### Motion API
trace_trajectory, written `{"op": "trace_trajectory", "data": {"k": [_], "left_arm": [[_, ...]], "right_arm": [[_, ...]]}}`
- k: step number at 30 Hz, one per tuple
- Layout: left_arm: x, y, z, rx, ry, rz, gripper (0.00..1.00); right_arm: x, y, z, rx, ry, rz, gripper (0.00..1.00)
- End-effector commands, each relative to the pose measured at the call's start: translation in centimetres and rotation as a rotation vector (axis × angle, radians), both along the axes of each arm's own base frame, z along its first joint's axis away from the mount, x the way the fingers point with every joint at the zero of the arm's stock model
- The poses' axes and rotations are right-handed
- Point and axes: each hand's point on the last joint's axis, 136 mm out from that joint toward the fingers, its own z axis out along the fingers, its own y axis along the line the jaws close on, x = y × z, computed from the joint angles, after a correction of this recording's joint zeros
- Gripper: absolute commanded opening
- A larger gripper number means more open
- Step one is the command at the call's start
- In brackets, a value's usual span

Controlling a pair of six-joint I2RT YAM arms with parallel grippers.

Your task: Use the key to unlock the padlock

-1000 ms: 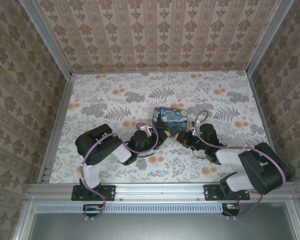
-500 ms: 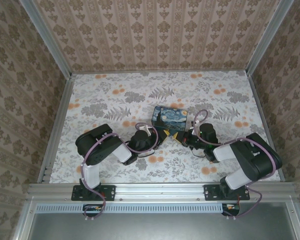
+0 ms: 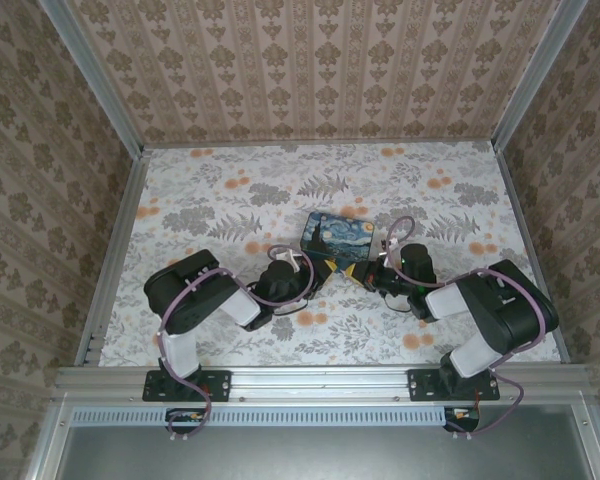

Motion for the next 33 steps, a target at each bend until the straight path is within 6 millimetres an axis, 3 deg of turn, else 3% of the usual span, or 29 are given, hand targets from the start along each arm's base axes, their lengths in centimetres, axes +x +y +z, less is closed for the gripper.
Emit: {"op": "trace_trajectory", "data": {"k": [1, 9, 19, 28, 33], "left_arm": [[-3.1, -2.1, 4.7, -0.145, -0.056, -0.19, 0.0], [-3.1, -1.9, 4.5, -0.141, -0.057, -0.216, 0.0], [-2.8, -2.4, 5.3, -0.163, -0.06, -0.226, 0.0], [-2.6, -2.5, 6.3, -0.194, -0.051, -0.208, 0.0], [-2.6, -2.4, 6.6, -0.194, -0.065, -0.205, 0.0]], "right_arm": [[1.9, -0.2, 1.6, -0.043, -0.114, 0.006, 0.0], [2.0, 0.3, 2.1, -0.005, -0.136, 0.066, 0.0], [3.4, 1.1, 2.5, 0.207, -0.047, 0.008, 0.0], [3.5, 0.8, 1.7, 0.113, -0.108, 0.016, 0.0], [3.6, 1.4, 3.1, 0.191, -0.085, 0.028, 0.0]]}}
